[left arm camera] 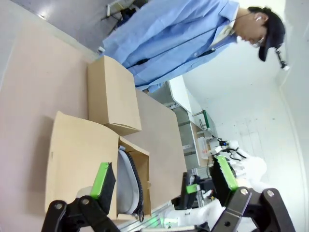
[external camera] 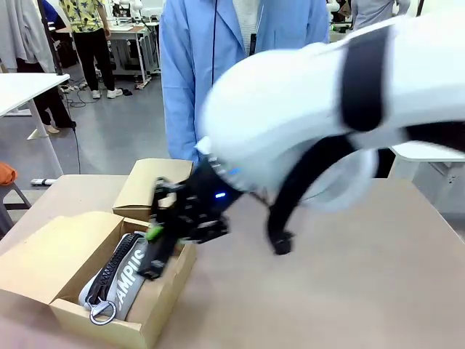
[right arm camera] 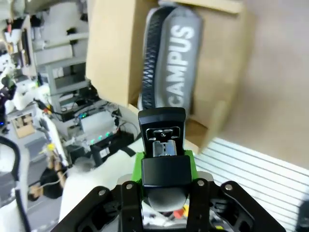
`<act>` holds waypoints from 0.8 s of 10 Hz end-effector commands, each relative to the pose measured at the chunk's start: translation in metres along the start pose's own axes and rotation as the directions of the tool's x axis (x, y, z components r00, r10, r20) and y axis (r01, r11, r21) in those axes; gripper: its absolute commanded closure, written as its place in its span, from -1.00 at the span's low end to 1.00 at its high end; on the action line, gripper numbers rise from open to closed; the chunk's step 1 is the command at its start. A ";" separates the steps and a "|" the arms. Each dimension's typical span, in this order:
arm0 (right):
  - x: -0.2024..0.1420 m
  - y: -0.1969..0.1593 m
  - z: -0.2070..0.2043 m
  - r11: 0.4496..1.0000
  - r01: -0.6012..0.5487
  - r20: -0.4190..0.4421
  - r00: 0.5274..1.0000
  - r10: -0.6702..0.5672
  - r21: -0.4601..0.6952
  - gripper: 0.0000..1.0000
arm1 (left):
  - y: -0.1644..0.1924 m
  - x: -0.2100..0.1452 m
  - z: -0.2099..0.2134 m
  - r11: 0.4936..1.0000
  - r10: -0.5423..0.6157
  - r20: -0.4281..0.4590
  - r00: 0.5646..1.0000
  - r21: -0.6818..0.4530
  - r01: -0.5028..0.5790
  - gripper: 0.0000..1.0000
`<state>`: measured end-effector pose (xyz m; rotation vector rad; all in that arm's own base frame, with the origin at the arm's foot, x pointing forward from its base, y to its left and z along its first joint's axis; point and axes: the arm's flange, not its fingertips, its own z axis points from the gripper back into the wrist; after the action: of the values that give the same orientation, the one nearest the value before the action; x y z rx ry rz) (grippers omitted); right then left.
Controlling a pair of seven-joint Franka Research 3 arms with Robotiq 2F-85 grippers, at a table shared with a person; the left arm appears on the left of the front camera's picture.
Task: Place items inside the box.
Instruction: Pick up a Pencil pouch or Stapler and place it inside the Mailer Box closest to the robot.
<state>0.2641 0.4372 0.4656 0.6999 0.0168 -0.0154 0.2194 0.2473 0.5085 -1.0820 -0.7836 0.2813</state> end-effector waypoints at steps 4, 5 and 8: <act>0.017 0.035 -0.078 0.980 -0.164 0.021 0.986 0.167 -0.110 0.26 | -0.002 0.000 0.000 1.000 -0.015 0.013 1.000 -0.023 0.015 -1.00; 0.020 0.035 -0.076 0.985 -0.131 0.018 0.991 0.134 -0.113 0.26 | -0.002 0.000 0.000 1.000 -0.015 0.013 1.000 -0.023 0.015 -1.00; 0.016 0.013 -0.082 0.977 -0.178 0.006 0.984 0.180 -0.116 0.26 | -0.002 0.000 0.000 1.000 -0.015 0.013 1.000 -0.023 0.015 -1.00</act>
<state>0.2867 0.4992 0.4135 0.5784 -0.0575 0.1331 0.2193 0.2473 0.5086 -1.0819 -0.7840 0.2814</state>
